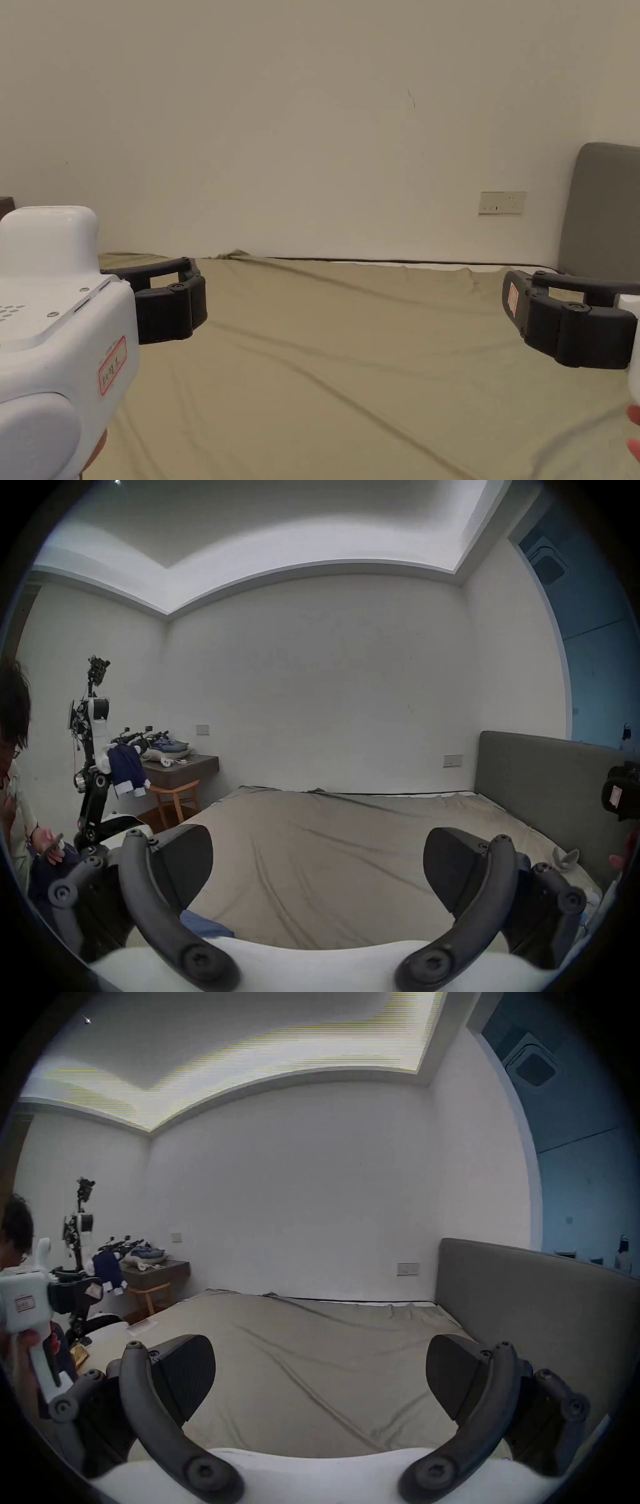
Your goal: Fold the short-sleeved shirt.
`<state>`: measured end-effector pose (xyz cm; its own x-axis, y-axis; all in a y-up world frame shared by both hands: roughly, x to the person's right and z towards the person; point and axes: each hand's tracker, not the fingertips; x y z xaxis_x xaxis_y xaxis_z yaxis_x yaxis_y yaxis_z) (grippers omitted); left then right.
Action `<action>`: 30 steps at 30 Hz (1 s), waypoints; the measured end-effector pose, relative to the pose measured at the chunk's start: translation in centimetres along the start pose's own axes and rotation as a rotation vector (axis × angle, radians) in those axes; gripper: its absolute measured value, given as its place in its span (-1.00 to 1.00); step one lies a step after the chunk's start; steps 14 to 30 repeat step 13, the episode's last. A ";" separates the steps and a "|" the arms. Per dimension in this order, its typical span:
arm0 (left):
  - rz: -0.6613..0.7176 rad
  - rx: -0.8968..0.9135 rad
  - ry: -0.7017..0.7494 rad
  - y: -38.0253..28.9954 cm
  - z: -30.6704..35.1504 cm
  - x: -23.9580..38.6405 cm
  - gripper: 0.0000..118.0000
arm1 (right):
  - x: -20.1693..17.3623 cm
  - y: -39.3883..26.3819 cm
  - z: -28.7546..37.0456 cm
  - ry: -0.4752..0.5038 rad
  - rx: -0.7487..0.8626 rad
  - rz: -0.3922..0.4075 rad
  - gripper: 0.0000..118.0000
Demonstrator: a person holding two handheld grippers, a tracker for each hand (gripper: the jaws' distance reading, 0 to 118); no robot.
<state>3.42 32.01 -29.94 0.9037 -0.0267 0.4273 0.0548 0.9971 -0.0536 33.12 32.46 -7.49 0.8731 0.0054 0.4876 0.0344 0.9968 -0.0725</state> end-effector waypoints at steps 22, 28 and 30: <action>-0.041 -0.036 0.009 -0.7 -0.9 0.4 1.00 | 0.9 -0.4 -0.2 -0.014 0.062 -0.097 1.00; -0.041 -0.036 0.009 -0.7 -0.9 0.4 1.00 | 0.9 -0.4 -0.2 -0.014 0.062 -0.097 1.00; -0.041 -0.036 0.009 -0.7 -0.9 0.4 1.00 | 0.9 -0.4 -0.2 -0.014 0.062 -0.097 1.00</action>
